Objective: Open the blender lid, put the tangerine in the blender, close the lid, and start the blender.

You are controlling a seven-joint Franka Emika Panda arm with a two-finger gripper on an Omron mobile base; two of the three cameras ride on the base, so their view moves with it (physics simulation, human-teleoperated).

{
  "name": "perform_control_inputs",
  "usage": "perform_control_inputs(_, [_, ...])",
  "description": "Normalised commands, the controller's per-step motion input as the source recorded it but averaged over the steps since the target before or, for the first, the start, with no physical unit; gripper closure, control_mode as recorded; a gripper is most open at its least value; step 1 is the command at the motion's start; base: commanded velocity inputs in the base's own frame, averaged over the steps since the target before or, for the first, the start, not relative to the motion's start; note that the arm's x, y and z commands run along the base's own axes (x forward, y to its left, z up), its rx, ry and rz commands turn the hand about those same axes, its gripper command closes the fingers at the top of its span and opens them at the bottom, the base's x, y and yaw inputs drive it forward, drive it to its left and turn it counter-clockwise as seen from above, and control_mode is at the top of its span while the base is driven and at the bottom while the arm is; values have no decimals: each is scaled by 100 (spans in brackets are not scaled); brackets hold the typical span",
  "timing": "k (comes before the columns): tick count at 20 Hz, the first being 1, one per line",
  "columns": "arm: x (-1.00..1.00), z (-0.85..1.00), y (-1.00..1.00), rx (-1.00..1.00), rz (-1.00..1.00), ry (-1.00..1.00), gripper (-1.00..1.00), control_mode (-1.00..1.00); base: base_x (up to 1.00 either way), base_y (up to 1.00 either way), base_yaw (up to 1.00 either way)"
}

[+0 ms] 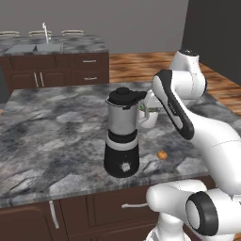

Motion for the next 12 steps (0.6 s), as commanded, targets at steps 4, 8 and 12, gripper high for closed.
perform_control_inputs(4, [-6,7,0,0,-2,-12,-100,-100,0,0,0])
perform_control_inputs(8, [-24,84,13,0,-1,-26,-100,-100,0,0,0])
perform_control_inputs(12, [-5,73,67,0,0,-11,-100,-100,0,0,0])
